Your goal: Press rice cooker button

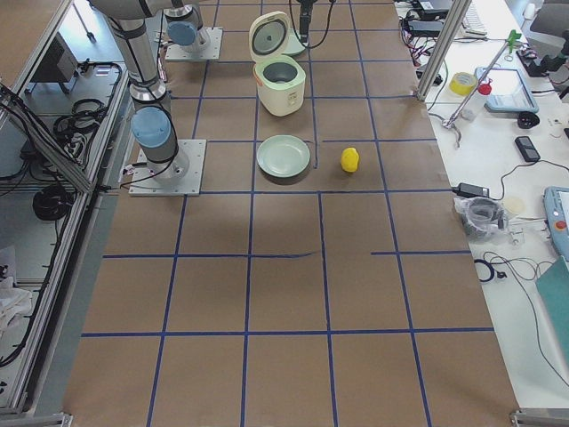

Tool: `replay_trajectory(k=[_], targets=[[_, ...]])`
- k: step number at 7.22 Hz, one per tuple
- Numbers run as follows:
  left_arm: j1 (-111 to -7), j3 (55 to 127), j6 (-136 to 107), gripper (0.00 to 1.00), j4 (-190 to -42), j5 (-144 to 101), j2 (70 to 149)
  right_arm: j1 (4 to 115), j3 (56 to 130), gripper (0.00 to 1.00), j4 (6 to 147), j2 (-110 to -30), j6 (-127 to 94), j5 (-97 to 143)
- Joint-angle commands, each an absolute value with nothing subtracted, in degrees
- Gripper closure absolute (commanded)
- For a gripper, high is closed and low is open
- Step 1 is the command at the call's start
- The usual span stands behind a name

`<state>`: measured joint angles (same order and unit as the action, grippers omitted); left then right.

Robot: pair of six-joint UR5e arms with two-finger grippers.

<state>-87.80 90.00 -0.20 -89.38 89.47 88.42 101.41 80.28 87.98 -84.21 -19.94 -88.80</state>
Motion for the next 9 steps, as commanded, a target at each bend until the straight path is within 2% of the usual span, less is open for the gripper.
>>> replay_trajectory(k=[1,3,9], targets=[[-87.80,90.00,-0.26,0.00,-89.38,89.47,88.42,93.55,80.42,0.00,86.22,-84.29,-14.79,-90.35],[-87.80,90.00,-0.18,0.00,-89.38,89.47,88.42,89.14,80.60,0.00,85.87,-84.29,-14.41,-91.14],[-87.80,90.00,-0.18,0.00,-89.38,89.47,88.42,89.30,80.77,0.00,84.29,-84.90,-14.41,-90.79]])
